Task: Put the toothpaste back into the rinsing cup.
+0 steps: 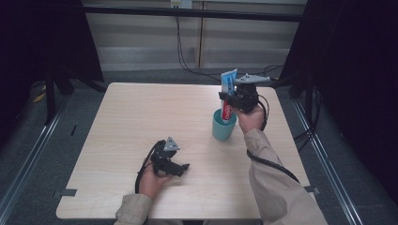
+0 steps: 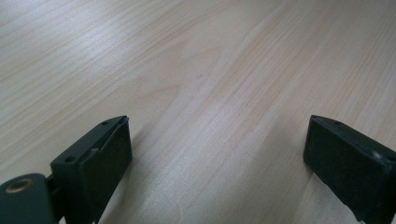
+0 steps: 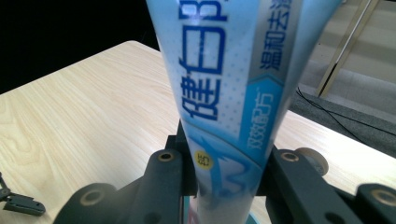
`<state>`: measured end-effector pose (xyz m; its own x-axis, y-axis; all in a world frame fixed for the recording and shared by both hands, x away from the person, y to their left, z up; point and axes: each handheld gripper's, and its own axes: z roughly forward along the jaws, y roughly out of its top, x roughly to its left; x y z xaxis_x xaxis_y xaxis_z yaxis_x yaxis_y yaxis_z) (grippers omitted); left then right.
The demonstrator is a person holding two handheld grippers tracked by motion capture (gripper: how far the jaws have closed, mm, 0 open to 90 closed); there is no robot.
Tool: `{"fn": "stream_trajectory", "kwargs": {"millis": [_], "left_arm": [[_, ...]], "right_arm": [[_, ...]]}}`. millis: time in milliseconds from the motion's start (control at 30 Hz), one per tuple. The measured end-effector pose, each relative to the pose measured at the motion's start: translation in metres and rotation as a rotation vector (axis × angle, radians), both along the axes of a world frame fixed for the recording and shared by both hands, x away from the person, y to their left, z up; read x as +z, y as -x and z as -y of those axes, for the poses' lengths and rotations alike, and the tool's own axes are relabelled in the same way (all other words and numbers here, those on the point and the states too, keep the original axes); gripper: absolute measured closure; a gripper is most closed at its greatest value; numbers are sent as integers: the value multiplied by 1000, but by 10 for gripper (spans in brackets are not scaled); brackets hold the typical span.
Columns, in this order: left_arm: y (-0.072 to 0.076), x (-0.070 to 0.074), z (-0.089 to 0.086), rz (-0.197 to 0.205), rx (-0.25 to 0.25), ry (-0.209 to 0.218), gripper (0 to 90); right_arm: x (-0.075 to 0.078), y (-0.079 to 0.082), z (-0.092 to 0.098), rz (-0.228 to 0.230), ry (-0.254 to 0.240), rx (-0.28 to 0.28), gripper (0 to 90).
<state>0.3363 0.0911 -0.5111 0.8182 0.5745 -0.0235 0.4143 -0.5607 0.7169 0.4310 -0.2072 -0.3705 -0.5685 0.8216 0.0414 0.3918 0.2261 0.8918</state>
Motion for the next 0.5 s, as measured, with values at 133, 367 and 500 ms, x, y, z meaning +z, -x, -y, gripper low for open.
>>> {"fn": "stream_trajectory", "kwargs": {"millis": [133, 367, 500], "left_arm": [[0, 0, 0, 1, 0, 1, 75], [0, 0, 0, 1, 0, 1, 75], [0, 0, 0, -1, 1, 2, 75]], "right_arm": [[-6, 1, 2, -12, 1, -6, 734], [-18, 1, 5, -23, -5, -18, 731], [-23, 1, 5, -31, -4, -17, 730]]}}
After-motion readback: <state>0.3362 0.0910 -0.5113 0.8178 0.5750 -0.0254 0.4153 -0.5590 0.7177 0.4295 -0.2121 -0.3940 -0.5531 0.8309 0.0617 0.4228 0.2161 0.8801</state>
